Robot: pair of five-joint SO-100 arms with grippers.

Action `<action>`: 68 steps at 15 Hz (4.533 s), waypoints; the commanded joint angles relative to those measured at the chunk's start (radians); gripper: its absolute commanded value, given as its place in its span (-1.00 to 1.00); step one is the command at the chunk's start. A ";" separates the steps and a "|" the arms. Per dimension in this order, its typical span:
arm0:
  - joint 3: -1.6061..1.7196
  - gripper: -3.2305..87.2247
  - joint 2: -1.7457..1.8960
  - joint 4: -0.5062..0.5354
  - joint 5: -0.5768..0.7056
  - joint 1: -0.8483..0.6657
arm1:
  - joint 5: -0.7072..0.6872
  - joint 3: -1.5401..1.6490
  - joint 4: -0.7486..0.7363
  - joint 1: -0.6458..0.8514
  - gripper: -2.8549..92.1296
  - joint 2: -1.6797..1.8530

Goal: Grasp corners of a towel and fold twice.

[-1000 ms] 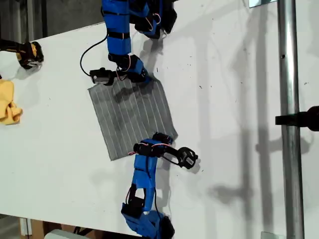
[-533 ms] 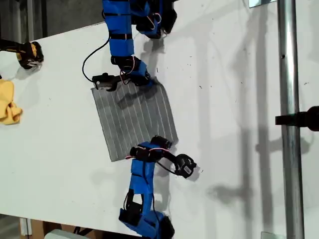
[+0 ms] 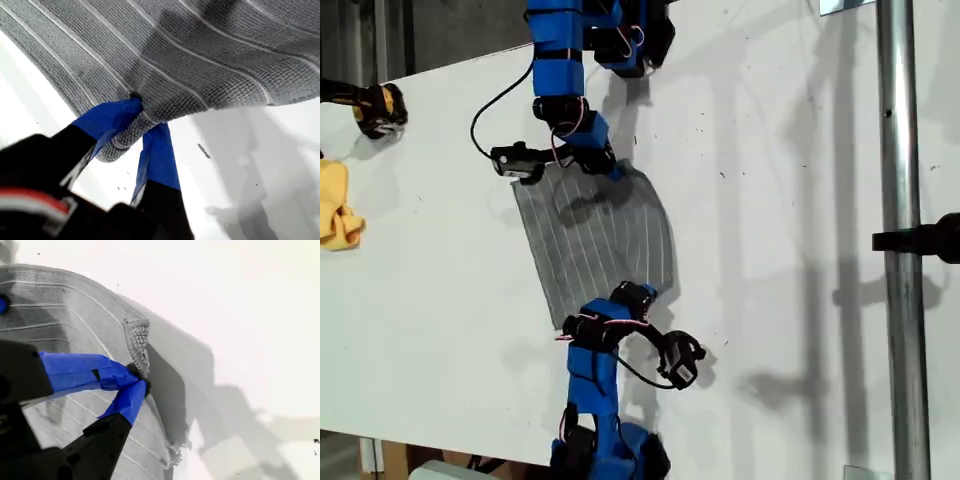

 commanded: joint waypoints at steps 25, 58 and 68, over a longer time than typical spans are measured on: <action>0.002 -0.97 0.232 -0.058 0.388 -0.839 | -0.462 -0.940 -0.267 0.640 -0.94 -0.612; 1.273 -0.52 1.514 -0.245 0.117 -0.638 | -0.377 -0.287 0.316 0.873 -0.37 0.109; 1.963 -0.57 2.378 -0.348 0.012 -0.463 | -0.491 -0.242 -0.008 0.856 -0.29 -0.095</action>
